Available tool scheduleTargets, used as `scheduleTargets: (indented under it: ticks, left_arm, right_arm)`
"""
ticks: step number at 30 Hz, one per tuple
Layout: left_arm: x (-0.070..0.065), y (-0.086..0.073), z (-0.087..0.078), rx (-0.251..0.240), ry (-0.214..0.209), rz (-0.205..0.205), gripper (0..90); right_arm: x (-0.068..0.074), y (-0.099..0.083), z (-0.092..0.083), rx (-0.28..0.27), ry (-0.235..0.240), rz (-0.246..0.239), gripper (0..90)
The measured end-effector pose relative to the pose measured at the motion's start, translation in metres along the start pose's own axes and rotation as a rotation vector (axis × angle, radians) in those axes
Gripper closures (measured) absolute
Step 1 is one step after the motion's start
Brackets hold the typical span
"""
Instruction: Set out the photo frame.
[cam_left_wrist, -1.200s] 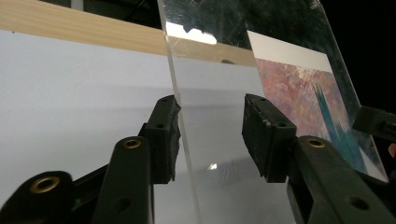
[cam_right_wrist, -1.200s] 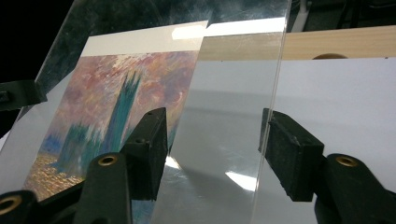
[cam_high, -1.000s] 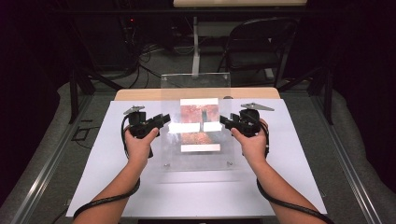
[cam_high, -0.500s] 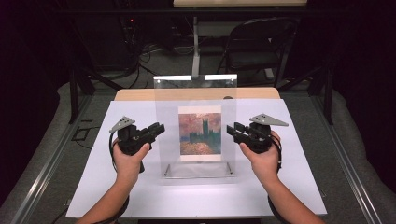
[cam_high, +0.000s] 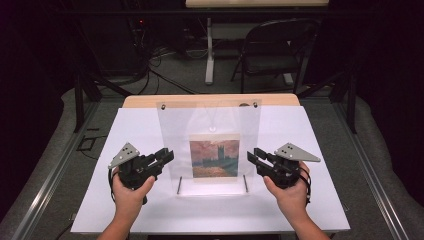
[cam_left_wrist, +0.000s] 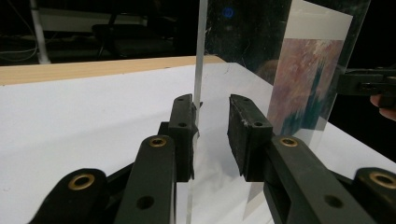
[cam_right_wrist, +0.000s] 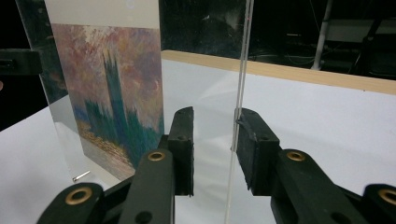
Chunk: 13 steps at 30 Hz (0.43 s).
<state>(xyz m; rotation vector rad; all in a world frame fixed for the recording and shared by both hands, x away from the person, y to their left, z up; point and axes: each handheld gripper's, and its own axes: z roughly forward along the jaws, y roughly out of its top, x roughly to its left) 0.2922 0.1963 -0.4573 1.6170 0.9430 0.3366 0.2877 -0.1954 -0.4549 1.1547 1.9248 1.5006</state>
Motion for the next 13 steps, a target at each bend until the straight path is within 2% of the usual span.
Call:
scheduleTargets:
  ticks: [4, 5, 8, 11, 13]
  left_arm:
    - [-0.002, -0.005, -0.005, 0.001, -0.023, 0.003, 68.7]
    - [-0.003, -0.006, -0.006, 0.005, -0.017, 0.005, 66.7]
    - [-0.005, -0.010, -0.011, 0.030, 0.027, 0.030, 65.1]
    - [-0.006, -0.013, -0.019, 0.021, 0.046, 0.041, 60.8]
    - [-0.004, -0.016, -0.025, 0.007, 0.081, 0.070, 57.6]
  right_arm:
    - [0.000, -0.004, -0.005, -0.008, 0.026, 0.008, 68.7]
    - [-0.001, -0.006, -0.007, -0.008, 0.038, 0.009, 68.8]
    - [-0.001, -0.008, -0.011, 0.014, 0.034, 0.004, 68.4]
    - [-0.004, -0.014, -0.020, 0.011, 0.050, 0.039, 67.6]
    - [-0.008, -0.019, -0.028, 0.001, 0.029, 0.053, 64.3]
